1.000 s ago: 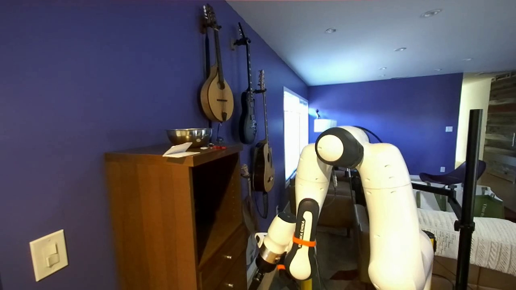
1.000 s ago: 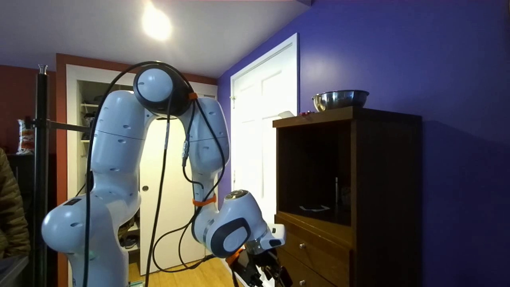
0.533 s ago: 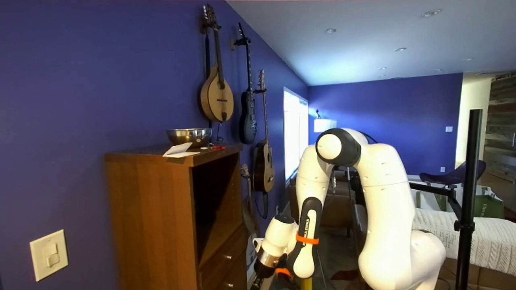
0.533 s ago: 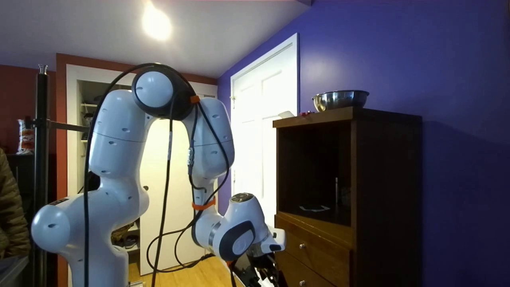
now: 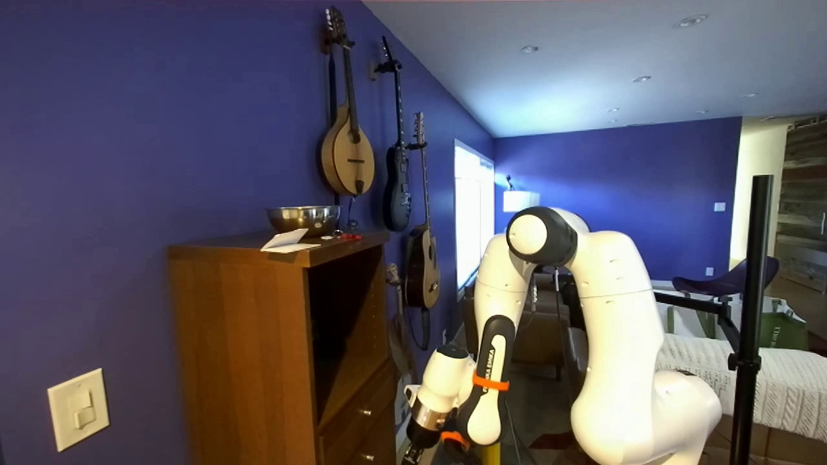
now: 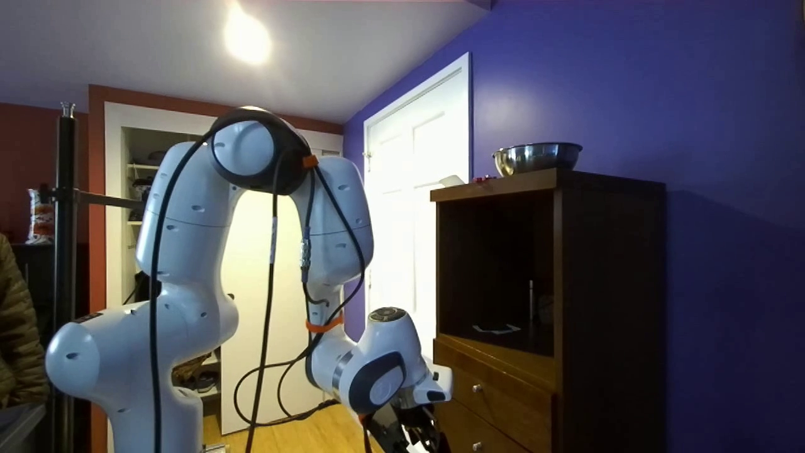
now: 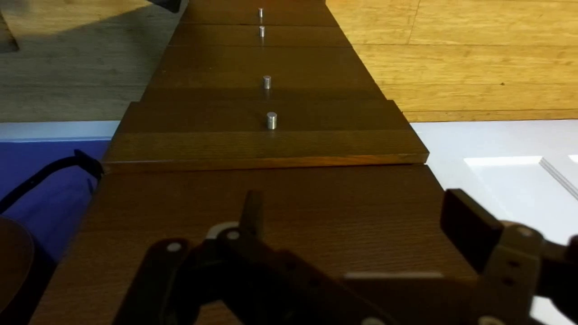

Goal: Open the second drawer

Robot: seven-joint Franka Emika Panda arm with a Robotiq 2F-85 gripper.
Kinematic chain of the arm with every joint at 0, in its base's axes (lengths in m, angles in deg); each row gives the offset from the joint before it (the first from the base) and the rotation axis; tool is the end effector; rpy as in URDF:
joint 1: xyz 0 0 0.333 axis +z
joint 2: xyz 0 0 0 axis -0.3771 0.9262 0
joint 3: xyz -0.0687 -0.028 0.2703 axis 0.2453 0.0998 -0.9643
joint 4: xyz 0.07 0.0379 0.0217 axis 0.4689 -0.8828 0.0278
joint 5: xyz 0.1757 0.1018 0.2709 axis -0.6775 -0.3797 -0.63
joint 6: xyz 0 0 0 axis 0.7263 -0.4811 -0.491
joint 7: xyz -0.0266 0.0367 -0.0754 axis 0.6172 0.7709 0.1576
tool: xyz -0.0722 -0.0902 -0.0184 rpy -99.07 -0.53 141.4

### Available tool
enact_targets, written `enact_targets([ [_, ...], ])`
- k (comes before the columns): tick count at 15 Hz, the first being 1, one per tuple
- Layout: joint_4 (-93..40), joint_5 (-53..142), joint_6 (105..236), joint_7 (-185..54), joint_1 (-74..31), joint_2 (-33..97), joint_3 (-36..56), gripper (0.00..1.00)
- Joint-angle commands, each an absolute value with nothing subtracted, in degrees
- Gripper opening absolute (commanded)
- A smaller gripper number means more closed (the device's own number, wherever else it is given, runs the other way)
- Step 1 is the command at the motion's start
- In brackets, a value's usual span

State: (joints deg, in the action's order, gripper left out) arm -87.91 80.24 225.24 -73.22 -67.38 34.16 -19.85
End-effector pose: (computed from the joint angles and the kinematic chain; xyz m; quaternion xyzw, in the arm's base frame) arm 0.3959 -0.0548 0.1887 -0.9817 -0.0448 -0.1765 0.0549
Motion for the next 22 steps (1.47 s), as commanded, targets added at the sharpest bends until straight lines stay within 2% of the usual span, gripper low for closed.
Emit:
enact_targets([
  [1,-84.74,79.98,218.29,-74.12,-75.52,35.99,-26.79,1.0],
  [6,-82.14,74.71,208.19,-72.55,-84.16,34.02,-35.38,1.0],
  [10,-80.09,73.9,204.77,-73.38,-84.57,30.78,-39.03,1.0],
  [15,-80.02,75.33,206.53,-73.1,-84.23,33.47,-37.33,1.0],
  [19,-75.8,74.76,201.05,-73.39,-82.58,33.61,-37.53,1.0],
  [20,-75.88,64.11,202.12,-65.78,-73.24,30.78,-30.01,1.0],
  [21,-74.84,61.58,201.78,-64.17,-71.41,31.17,-28.61,1.0],
  [22,-73.05,67.57,200.15,-67.89,-76.75,34.1,-33.6,1.0],
])
